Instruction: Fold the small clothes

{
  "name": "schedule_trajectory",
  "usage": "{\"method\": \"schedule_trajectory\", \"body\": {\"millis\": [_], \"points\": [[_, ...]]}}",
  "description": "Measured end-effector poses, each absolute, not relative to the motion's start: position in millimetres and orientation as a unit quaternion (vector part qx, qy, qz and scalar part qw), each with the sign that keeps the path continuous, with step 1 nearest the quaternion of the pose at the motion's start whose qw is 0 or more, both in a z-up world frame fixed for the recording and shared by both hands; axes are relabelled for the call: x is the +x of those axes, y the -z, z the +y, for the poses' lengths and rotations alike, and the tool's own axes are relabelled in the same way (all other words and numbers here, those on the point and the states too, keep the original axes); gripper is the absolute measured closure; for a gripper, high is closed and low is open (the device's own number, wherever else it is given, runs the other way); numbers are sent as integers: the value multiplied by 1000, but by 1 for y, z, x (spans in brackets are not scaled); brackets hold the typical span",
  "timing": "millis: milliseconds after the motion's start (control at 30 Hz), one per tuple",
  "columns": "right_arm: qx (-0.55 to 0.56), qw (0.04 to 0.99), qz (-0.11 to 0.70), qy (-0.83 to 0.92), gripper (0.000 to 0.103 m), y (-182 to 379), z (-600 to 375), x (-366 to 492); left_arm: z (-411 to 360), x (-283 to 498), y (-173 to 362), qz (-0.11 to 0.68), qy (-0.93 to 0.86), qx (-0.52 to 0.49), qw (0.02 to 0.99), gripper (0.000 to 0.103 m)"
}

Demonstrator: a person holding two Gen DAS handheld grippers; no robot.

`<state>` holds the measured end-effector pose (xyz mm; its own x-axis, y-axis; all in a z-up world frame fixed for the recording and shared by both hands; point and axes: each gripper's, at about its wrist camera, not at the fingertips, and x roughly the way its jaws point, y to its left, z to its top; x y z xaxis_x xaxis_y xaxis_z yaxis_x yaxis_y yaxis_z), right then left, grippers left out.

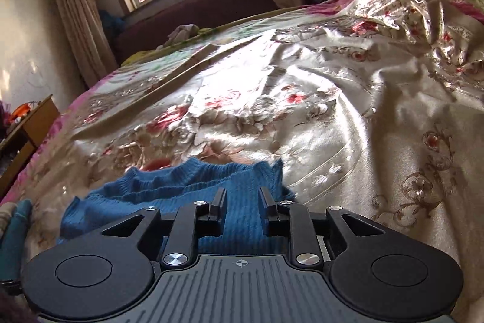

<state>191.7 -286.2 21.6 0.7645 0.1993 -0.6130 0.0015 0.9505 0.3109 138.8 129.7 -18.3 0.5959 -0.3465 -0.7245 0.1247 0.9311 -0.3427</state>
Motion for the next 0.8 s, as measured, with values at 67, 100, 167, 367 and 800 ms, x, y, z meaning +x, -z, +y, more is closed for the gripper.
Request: {"method": "schedule_trajectory", "body": {"millis": [67, 100, 167, 367, 800], "points": [[141, 923, 351, -73, 74, -22, -278, 178, 124, 140, 26, 433, 133, -110, 885, 71], [138, 921, 357, -78, 72, -21, -276, 171, 124, 139, 28, 433, 136, -107, 885, 71], [124, 914, 375, -89, 65, -17, -275, 155, 126, 139, 30, 426, 138, -102, 888, 70], [80, 887, 442, -103, 55, 15, -277, 126, 136, 147, 37, 445, 117, -87, 883, 81], [50, 864, 492, -92, 89, 27, -282, 147, 127, 147, 30, 468, 78, -27, 880, 80]]}}
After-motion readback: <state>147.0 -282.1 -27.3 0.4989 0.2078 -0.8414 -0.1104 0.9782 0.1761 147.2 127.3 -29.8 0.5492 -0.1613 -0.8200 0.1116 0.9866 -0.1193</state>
